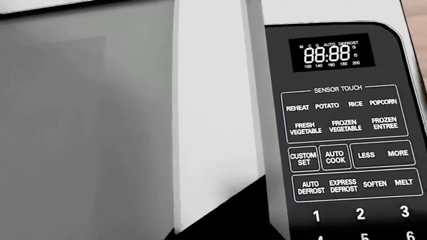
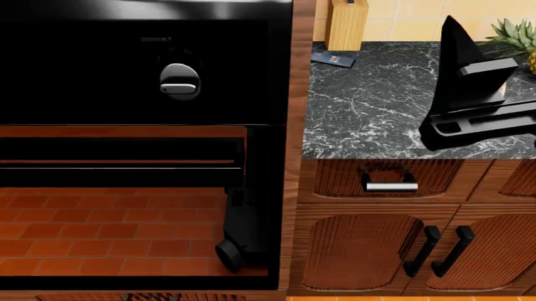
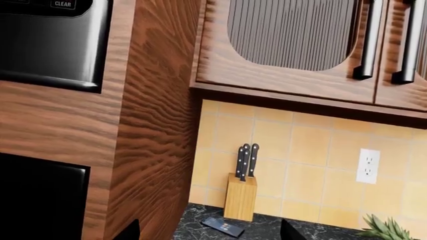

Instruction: Open the microwave door

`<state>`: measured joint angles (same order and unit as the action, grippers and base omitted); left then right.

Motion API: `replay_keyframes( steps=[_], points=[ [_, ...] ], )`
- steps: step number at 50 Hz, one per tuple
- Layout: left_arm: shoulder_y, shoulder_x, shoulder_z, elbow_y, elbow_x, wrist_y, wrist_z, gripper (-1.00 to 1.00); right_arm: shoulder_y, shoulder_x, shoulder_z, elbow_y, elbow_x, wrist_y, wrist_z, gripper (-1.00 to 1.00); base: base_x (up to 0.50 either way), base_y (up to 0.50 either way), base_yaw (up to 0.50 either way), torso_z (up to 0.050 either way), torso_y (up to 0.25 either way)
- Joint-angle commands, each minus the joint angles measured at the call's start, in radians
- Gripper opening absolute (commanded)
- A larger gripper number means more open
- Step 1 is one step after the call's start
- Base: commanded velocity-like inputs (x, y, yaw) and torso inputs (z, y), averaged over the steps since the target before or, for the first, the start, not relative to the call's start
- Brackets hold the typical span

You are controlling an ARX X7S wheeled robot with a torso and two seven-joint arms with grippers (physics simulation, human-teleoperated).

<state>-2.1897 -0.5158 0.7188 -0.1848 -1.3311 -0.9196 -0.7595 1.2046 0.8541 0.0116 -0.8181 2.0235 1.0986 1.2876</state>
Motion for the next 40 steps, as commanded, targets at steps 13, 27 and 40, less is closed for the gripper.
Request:
replay_keyframes(
  steps=[13,27,40],
  points=[
    [0.029,-0.108,-0.077,0.225,-0.109,-0.059,-0.021,-1.0,0.05,0.002,-0.057,-0.003,0.014,-0.014,0.032,1.0,0.0,0.0,0.0,0.0,0.0],
    [0.085,-0.158,-0.112,0.293,-0.142,-0.035,-0.007,-1.0,0.072,-0.005,-0.092,0.005,0.009,-0.012,0.037,1.0,0.0,0.0,0.0,0.0,0.0],
    [0.095,-0.17,-0.151,0.322,-0.198,-0.025,-0.057,-1.0,0.097,0.006,-0.116,0.002,0.031,-0.025,0.054,1.0,0.0,0.0,0.0,0.0,0.0]
  ],
)
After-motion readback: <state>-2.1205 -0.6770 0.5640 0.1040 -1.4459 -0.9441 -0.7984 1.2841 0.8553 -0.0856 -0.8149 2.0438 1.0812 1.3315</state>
